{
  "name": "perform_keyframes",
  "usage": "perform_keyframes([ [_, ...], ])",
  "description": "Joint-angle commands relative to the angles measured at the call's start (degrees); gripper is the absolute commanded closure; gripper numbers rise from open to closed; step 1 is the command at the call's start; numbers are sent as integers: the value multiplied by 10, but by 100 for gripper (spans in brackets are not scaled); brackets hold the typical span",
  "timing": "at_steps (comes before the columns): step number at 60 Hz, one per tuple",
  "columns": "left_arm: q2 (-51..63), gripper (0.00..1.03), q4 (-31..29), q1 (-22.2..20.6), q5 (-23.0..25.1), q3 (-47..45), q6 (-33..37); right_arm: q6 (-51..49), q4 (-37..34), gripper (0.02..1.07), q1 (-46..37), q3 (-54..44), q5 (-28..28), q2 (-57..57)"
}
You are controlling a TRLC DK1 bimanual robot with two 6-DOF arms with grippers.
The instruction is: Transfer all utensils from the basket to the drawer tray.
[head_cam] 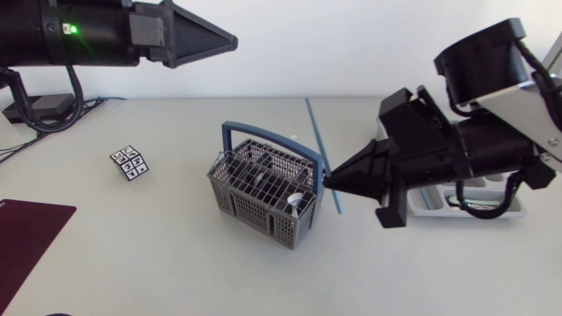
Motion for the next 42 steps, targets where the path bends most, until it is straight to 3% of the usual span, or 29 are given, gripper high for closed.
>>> perform_keyframes([
  [1, -10, 23, 8, 23, 3, 11, -12, -20, -16, 101, -54, -12, -14, -18],
  [9, -6, 23, 8, 57, 1, -19, 19, -59, -28, 101, -182, -14, -32, -12],
  [23, 14, 23, 4, 77, -28, -63, 78, -93, -6, 101, -345, 1, -39, 86],
  [42, 51, 23, 23, 81, -95, -107, 138, -16, 90, 101, -403, 61, 54, 259],
])
